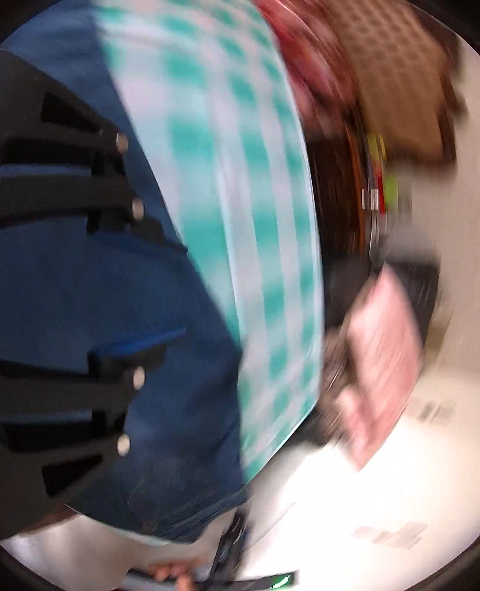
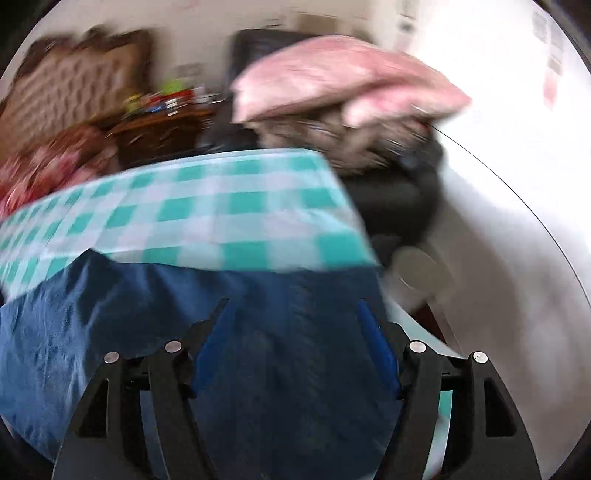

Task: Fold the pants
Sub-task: 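Lower the jeans flat onto the checkered cloth and open both tools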

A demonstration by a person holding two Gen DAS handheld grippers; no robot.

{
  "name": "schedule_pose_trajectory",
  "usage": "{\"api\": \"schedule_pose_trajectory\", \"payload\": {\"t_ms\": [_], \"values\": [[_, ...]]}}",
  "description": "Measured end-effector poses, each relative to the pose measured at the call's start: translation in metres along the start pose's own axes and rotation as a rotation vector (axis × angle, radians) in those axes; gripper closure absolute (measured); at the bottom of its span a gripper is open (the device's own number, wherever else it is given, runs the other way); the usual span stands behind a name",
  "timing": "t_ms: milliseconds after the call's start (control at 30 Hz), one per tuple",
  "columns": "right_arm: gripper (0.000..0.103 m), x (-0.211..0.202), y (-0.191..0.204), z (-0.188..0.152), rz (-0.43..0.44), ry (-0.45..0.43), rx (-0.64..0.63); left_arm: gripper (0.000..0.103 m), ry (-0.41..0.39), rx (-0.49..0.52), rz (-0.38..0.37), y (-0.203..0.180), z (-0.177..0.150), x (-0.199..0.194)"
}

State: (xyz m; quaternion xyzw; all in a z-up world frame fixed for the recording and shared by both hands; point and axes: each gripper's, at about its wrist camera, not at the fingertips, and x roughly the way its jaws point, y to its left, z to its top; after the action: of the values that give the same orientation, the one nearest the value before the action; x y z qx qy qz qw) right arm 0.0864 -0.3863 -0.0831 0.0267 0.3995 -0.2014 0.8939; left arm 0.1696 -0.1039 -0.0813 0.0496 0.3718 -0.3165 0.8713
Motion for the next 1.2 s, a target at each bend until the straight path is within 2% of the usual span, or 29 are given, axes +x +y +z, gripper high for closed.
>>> {"api": "schedule_pose_trajectory", "payload": {"t_ms": [67,100,167,233,267,300,367,400,467,500,533,600,700,833,900,1033,1200], "values": [[0.041,0.03,0.011,0.007,-0.002,0.035,-0.044,0.077,0.035,0.036,-0.111,-0.035,0.018,0.034],[0.041,0.045,0.011,0.009,-0.014,0.056,-0.046,0.078,0.061,0.067,-0.128,-0.052,0.026,0.055],[0.043,0.066,-0.002,0.01,-0.07,0.089,-0.015,0.079,0.108,0.136,-0.136,-0.072,0.033,0.086],[0.04,0.073,-0.017,0.004,-0.062,0.094,0.035,0.079,0.174,0.188,-0.111,-0.074,0.035,0.118],[0.04,0.076,-0.023,0.002,-0.05,0.094,0.049,0.084,0.193,0.198,-0.086,-0.067,0.035,0.13],[0.04,0.076,-0.025,-0.001,-0.042,0.09,0.05,0.097,0.196,0.186,-0.088,-0.057,0.039,0.139],[0.04,0.076,-0.021,-0.006,-0.053,0.069,0.025,0.101,0.189,0.142,-0.078,-0.041,0.045,0.14],[0.04,0.079,-0.018,-0.006,-0.062,0.063,0.016,0.1,0.159,0.129,-0.005,-0.037,0.051,0.137],[0.038,0.081,-0.014,-0.007,-0.08,0.05,0.006,0.093,0.131,0.112,0.034,-0.035,0.058,0.128],[0.038,0.081,-0.014,-0.008,-0.082,0.044,0.007,0.072,0.113,0.1,0.054,-0.036,0.059,0.117],[0.038,0.08,-0.014,-0.008,-0.082,0.041,0.007,0.057,0.073,0.09,0.055,-0.04,0.056,0.1],[0.037,0.08,-0.016,-0.008,-0.077,0.039,0.013,0.049,0.012,0.098,0.047,-0.051,0.044,0.072],[0.035,0.079,-0.018,-0.007,-0.078,0.042,0.027,0.046,0.0,0.117,0.04,-0.066,0.017,0.043],[0.03,0.058,-0.019,-0.009,-0.151,0.033,0.088,0.046,0.01,0.044,0.118,-0.066,-0.027,0.008],[0.029,0.039,-0.014,-0.014,-0.12,0.008,0.092,0.046,0.029,-0.039,0.121,-0.058,-0.051,-0.009],[0.027,0.001,0.01,-0.036,-0.026,-0.009,0.108,0.046,0.046,-0.095,0.179,-0.046,-0.085,-0.028],[0.026,-0.023,0.057,-0.071,0.04,0.011,0.044,0.046,0.057,-0.194,0.232,-0.016,-0.099,-0.043]]}}
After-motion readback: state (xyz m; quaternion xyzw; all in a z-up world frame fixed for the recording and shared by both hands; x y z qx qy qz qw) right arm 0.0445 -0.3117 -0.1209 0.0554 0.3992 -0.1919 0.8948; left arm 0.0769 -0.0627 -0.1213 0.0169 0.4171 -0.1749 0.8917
